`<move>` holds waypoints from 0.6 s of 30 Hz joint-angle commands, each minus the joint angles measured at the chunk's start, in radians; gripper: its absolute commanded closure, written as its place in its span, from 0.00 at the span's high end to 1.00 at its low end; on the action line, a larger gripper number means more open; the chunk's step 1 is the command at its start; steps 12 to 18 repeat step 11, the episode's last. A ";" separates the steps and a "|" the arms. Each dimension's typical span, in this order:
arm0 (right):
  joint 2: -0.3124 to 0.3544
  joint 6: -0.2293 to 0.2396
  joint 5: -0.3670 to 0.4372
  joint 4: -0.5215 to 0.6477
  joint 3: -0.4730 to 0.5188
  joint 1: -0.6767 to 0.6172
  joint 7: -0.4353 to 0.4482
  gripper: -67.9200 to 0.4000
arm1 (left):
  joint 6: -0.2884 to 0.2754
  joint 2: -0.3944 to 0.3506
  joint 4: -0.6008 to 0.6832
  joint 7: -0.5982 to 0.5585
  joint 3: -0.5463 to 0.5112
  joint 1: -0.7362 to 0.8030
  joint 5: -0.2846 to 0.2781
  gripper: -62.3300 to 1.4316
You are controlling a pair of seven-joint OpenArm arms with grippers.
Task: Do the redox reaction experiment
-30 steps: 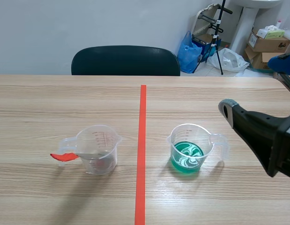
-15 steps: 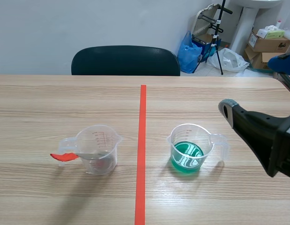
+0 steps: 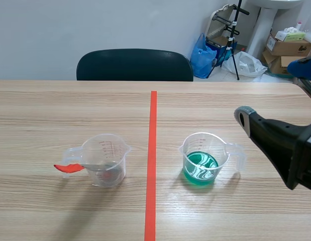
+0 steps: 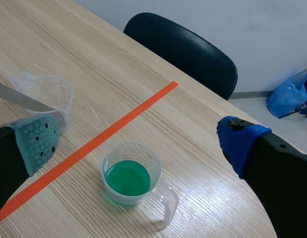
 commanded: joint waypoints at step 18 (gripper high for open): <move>0.005 0.000 0.009 0.003 0.012 0.011 0.000 1.00 | 0.000 0.003 0.008 -0.015 -0.011 0.008 -0.010 0.99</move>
